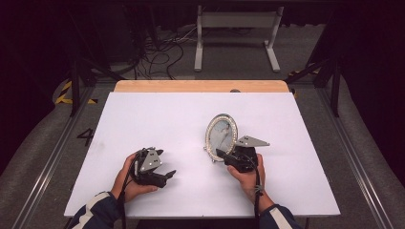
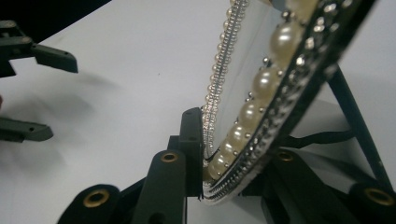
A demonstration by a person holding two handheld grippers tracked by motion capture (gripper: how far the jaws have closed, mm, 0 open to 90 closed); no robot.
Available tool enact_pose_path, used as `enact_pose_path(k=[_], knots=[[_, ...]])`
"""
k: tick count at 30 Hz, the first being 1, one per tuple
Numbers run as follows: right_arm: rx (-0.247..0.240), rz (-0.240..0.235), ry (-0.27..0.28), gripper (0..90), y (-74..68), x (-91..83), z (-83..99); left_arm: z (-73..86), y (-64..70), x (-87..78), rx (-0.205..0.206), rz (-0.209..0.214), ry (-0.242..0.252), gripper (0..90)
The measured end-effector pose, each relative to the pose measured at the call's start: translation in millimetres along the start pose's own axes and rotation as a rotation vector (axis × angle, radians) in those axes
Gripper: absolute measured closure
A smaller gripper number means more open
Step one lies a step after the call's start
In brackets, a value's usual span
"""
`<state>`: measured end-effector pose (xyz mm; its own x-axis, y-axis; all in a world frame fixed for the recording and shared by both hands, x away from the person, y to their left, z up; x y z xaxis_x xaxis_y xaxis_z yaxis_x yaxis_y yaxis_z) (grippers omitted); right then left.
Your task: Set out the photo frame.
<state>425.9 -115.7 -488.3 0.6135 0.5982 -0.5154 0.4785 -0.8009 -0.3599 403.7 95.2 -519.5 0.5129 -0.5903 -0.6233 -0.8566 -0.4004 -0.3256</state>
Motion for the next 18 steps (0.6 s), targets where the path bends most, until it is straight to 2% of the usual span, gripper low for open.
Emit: enact_pose_path(k=[15,18], knots=[[-0.032,-0.078,-0.079,77.7,-0.2,-10.2,5.5,-3.6,1.7,0.1,0.000,0.015,0.010,16.7],[-0.032,-0.080,-0.082,77.5,0.5,-10.8,5.8,-5.7,2.1,0.9,0.004,0.019,0.012,15.9]])
Point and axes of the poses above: each handheld gripper's, and its own axes: x roughly forward along the jaws, z roughly out of its underside, y roughly to its right, the point moved 10 cm from there along x, roughly forward along the jaws, and after that the axes turned 12 degrees about x, right-handed, at the moved point
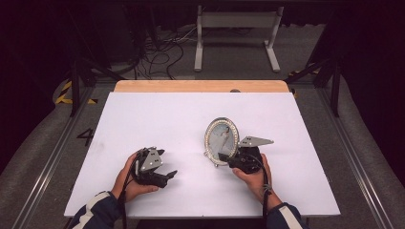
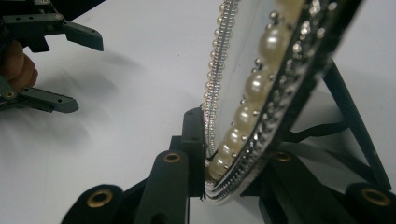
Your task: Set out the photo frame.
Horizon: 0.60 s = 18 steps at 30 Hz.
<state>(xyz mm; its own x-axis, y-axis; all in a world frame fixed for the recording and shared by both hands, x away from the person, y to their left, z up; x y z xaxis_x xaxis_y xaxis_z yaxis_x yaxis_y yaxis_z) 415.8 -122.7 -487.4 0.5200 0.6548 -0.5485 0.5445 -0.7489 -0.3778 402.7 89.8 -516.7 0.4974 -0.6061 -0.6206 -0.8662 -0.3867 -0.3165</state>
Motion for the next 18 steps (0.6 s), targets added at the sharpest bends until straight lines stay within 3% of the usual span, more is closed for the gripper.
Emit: enact_pose_path(k=[5,13,18], knots=[[-0.014,0.012,-0.005,75.5,-0.3,-0.6,0.4,-2.2,-0.3,2.2,0.011,0.013,-0.005,14.7],[-0.054,0.058,0.029,69.6,-0.6,-10.1,-3.8,-19.6,-5.0,8.2,-0.001,0.062,0.047,14.4],[-0.077,0.089,0.041,65.4,-1.8,-19.9,-3.0,-35.1,-5.8,18.0,0.015,0.107,0.072,22.2]])
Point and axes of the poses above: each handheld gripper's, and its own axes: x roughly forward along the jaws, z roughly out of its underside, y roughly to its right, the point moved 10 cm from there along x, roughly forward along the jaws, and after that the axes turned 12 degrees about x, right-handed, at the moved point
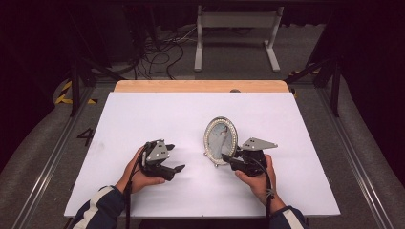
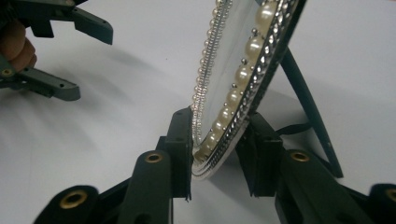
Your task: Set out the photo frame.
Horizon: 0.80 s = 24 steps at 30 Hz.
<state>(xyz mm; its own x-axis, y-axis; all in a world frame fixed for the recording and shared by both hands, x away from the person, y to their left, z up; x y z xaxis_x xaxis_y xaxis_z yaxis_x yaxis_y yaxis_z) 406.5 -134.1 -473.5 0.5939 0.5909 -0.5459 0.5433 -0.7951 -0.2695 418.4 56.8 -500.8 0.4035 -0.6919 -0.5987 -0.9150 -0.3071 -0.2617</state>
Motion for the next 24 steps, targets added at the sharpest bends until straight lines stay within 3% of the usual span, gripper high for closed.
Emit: enact_pose_path(k=[7,10,14,19,24], knots=[[-0.014,0.029,0.018,68.8,-0.8,-14.3,2.3,-20.6,-7.5,20.0,-0.010,0.045,0.034,22.2],[-0.021,0.054,0.020,71.1,0.6,-18.8,2.7,-28.1,-10.6,29.4,-0.010,0.061,0.046,26.8],[-0.016,0.060,0.021,72.8,2.1,-23.7,5.3,-34.9,-16.1,43.0,-0.039,0.076,0.069,27.1],[-0.007,0.049,0.051,76.8,2.6,-33.3,3.4,-35.5,-18.0,58.4,-0.047,0.096,0.043,34.1],[-0.014,0.040,0.069,78.1,0.8,-33.5,0.8,-43.3,-21.9,68.3,-0.107,0.132,0.089,34.5]])
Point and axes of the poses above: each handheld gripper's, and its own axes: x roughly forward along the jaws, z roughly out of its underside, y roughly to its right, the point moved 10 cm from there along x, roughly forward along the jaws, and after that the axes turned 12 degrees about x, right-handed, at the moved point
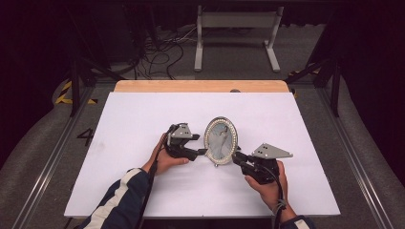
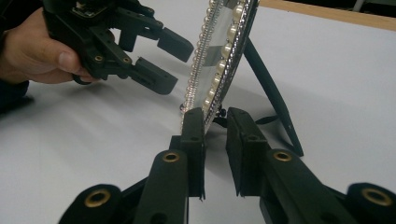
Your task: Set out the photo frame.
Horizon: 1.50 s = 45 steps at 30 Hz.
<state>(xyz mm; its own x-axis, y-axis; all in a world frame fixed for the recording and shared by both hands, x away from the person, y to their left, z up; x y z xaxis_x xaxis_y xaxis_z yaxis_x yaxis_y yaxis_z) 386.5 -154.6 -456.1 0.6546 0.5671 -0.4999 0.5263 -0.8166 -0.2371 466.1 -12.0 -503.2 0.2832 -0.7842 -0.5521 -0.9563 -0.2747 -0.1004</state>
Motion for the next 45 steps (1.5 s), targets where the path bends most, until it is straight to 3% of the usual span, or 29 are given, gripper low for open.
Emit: enact_pose_path(k=[1,2,5,9,13,20,29,35,37,45], knots=[[-0.001,0.000,0.000,78.6,0.1,0.1,-0.3,-0.6,2.4,2.8,-0.005,0.017,-0.001,34.4],[0.002,-0.003,-0.001,79.7,0.4,0.1,-0.5,-0.7,3.1,5.4,0.016,0.016,-0.010,34.4],[-0.006,-0.010,-0.014,81.8,0.4,0.7,1.1,-4.9,7.6,10.0,-0.003,0.038,-0.002,34.4],[-0.013,-0.008,-0.003,83.8,-1.3,0.9,-0.4,-6.5,7.9,11.1,0.014,0.035,-0.015,37.6],[-0.015,-0.011,-0.004,84.1,-1.5,3.0,1.0,-5.3,6.2,7.9,-0.004,0.031,-0.016,45.6],[-0.003,-0.037,-0.009,84.9,-0.8,3.9,1.1,-2.9,7.2,7.9,0.012,0.023,-0.045,47.4],[0.013,-0.023,-0.009,84.1,5.2,6.1,-0.1,0.9,10.4,-0.5,0.013,0.027,-0.055,48.5],[0.018,-0.021,-0.008,83.7,10.0,10.0,-1.6,11.0,18.4,-5.0,0.048,0.020,-0.123,48.1],[0.013,-0.022,-0.006,84.0,9.8,11.2,-2.4,13.1,18.7,-4.5,0.043,0.017,-0.134,49.3],[0.015,-0.017,0.002,84.0,7.6,11.7,-3.1,3.1,14.5,-3.6,0.017,-0.007,-0.063,38.3]])
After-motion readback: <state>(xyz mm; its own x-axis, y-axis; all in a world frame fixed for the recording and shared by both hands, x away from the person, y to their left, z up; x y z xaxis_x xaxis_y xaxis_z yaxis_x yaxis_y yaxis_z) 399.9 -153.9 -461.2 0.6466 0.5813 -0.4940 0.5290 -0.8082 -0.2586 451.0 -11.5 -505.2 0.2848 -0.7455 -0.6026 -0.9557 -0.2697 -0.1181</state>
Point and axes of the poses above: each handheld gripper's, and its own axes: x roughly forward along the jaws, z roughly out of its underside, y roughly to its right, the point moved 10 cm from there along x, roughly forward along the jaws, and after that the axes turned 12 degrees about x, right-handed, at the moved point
